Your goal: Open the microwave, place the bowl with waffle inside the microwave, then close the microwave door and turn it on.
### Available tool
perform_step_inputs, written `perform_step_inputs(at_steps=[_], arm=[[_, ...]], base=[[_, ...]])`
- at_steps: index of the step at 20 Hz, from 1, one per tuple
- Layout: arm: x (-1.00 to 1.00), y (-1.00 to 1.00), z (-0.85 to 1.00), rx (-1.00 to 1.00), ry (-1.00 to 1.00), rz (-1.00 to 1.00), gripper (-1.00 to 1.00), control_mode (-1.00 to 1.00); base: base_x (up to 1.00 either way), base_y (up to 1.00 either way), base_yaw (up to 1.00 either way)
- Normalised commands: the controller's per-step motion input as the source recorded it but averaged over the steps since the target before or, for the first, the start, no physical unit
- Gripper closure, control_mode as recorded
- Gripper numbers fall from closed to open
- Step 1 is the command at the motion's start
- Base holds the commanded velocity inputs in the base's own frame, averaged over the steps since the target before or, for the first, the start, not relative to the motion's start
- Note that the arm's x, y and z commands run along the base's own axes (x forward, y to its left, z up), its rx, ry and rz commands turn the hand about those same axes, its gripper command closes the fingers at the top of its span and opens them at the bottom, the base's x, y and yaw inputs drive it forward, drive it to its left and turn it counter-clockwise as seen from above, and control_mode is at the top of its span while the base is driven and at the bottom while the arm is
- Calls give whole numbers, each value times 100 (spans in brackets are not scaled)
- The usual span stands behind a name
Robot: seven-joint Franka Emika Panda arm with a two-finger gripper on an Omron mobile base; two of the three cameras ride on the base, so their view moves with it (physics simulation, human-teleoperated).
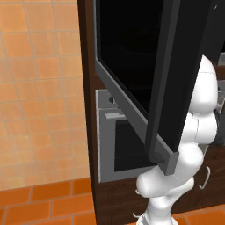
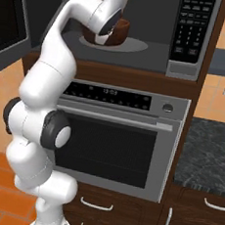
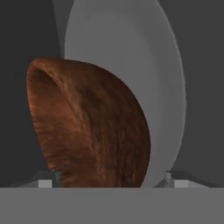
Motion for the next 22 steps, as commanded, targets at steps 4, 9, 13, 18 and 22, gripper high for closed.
perform_step_inputs(at_steps=[4, 9, 13, 18, 22], arm=[[-89, 26, -2, 0, -29, 0, -100, -100], [-100, 32, -7, 0, -18, 0, -100, -100], [-100, 2, 0, 0, 0, -2, -100, -100], [-88, 1, -11, -1, 4, 2, 100, -100], [-19, 2, -6, -3, 0, 0, 100, -100]], base=[[0, 0, 0], [0, 0, 0], [0, 0, 0], [0, 0, 0], [0, 0, 0]])
